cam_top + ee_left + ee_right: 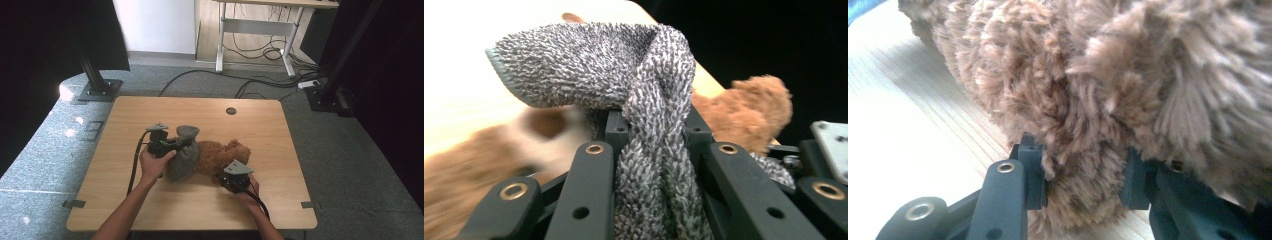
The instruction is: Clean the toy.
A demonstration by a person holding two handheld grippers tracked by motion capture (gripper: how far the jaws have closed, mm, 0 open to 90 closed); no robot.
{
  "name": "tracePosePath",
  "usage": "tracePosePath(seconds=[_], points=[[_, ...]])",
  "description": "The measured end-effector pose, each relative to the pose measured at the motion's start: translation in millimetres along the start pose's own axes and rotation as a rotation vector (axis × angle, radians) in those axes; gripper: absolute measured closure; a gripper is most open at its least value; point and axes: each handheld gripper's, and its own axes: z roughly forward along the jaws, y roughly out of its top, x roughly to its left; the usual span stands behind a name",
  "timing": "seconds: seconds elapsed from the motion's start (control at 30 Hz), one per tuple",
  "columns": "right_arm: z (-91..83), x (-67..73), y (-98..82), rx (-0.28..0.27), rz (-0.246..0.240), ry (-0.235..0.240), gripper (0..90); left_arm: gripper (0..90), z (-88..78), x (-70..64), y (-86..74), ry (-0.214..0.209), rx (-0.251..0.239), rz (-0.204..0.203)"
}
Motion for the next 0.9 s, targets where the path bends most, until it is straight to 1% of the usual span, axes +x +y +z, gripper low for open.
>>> tracePosePath(seconds=[0.07, 0.17, 0.23, 0.27, 0.4, 0.43, 0.5, 0.53, 0.63, 0.67, 0.73, 0.83, 0.87, 0.9], points=[[0.0, 0.6, 0.3, 0.0, 0.0, 0.0, 62.4, 72.5, -4.9, 6.5, -2.4, 0.005, -0.004, -0.009], [-0.6, 1.3, 0.4, -0.001, -0.005, 0.0, 62.4, 72.2, -9.2, 13.5, -7.1, -0.002, -0.011, -0.027], [-1.0, 1.6, 0.2, -0.002, -0.011, 0.001, 62.3, 72.1, -11.8, 17.5, -11.2, -0.018, -0.026, -0.049], [-1.3, 1.9, 0.0, -0.001, -0.011, 0.002, 62.3, 72.1, -12.6, 17.9, -12.6, -0.019, -0.029, -0.053], [-1.8, 2.2, -0.1, 0.0, -0.014, 0.004, 61.4, 72.2, -13.8, 16.4, -15.3, -0.014, -0.029, -0.04], [-2.5, 2.3, 0.2, 0.001, -0.014, 0.005, 59.8, 72.3, -12.1, 14.7, -18.8, -0.01, -0.028, -0.035], [-5.3, 3.1, 1.6, 0.006, -0.017, 0.004, 52.4, 72.4, -11.1, 13.9, -20.7, -0.011, -0.025, -0.033], [-8.7, 3.0, 2.2, 0.007, -0.012, 0.007, 49.1, 72.5, -11.1, 12.8, -26.3, -0.014, -0.038, -0.028], [-17.1, 0.6, 2.6, 0.006, 0.007, 0.035, 43.0, 72.8, -12.0, 12.8, -30.6, -0.023, -0.044, -0.035], [-20.4, -0.4, 2.9, 0.011, 0.02, 0.045, 40.8, 72.9, -13.6, 13.5, -36.0, -0.031, -0.051, -0.04], [-25.8, -1.9, 3.6, 0.005, 0.048, 0.048, 37.3, 72.9, -15.0, 14.5, -38.4, -0.039, -0.051, -0.044], [-41.7, -7.5, 6.2, -0.05, 0.131, 0.039, 32.8, 72.9, -15.6, 14.8, -40.4, -0.047, -0.05, -0.047], [-47.8, -9.9, 7.5, -0.07, 0.152, 0.035, 30.9, 72.9, -16.3, 14.2, -42.2, -0.049, -0.049, -0.044], [-52.4, -11.6, 8.7, -0.083, 0.164, 0.031, 29.7, 72.9, -16.8, 13.5, -43.4, -0.048, -0.05, -0.039]])
